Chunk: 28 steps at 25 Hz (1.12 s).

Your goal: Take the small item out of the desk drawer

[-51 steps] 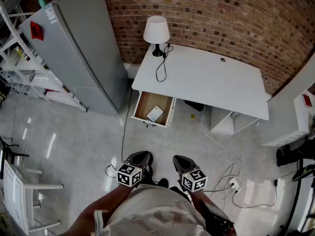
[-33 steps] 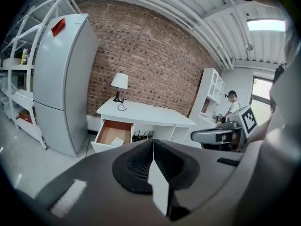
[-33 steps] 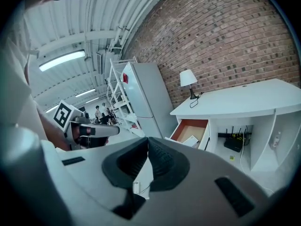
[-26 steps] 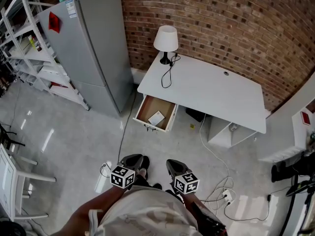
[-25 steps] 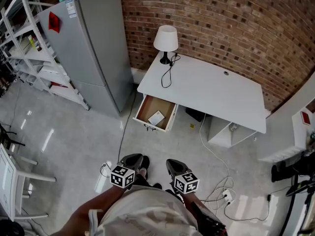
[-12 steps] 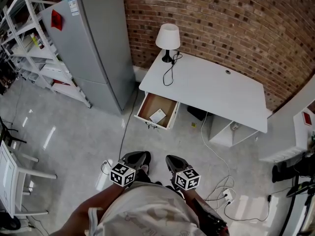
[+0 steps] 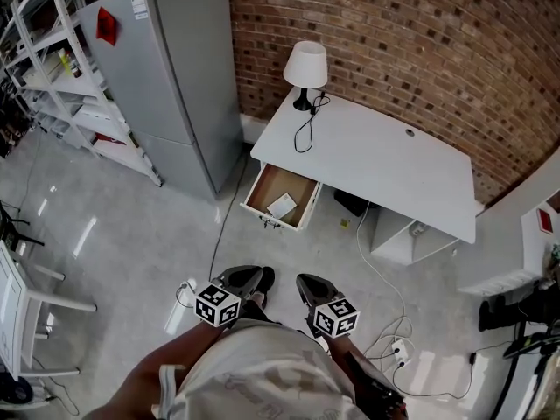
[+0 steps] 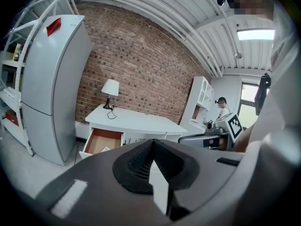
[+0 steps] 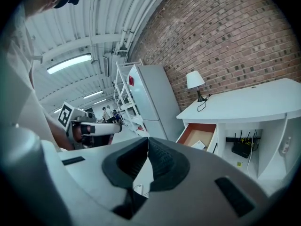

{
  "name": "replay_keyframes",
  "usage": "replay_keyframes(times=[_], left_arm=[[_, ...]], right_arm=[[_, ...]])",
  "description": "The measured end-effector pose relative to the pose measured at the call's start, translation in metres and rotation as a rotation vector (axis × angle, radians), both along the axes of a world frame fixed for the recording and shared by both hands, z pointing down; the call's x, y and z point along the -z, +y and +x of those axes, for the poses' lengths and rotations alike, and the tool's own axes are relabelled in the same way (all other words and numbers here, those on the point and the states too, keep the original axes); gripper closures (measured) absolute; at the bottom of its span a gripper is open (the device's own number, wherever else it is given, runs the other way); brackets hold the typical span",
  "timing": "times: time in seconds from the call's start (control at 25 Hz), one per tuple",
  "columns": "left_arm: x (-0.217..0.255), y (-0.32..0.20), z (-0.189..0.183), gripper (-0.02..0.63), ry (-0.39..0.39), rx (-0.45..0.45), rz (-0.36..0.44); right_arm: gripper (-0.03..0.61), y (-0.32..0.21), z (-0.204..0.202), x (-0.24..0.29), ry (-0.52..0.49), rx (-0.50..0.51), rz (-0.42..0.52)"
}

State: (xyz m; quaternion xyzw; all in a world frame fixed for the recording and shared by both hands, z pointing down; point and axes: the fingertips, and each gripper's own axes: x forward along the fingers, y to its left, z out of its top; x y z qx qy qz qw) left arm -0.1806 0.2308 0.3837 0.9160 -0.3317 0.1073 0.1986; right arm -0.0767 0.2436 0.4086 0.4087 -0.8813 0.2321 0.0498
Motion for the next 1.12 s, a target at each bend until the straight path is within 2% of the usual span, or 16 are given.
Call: replay_keyframes(times=[0.36, 0.64, 1.12], left_arm=[[-0.012, -0.028, 0.012, 0.609, 0.011, -0.017, -0.037], [-0.018, -0.069, 0.015, 0.609, 0.009, -0.001, -0.055], [-0.026, -0.141, 0.031, 0.609, -0.014, -0.059, -0.085]], right_arm=[[0.572, -0.014, 0.003, -0.005, 0.043, 0.019, -0.013], [0.572, -0.044, 0.017, -0.006, 0.025, -0.038, -0.029], [0.572, -0.103, 0.037, -0.010, 0.029, -0.141, -0.061]])
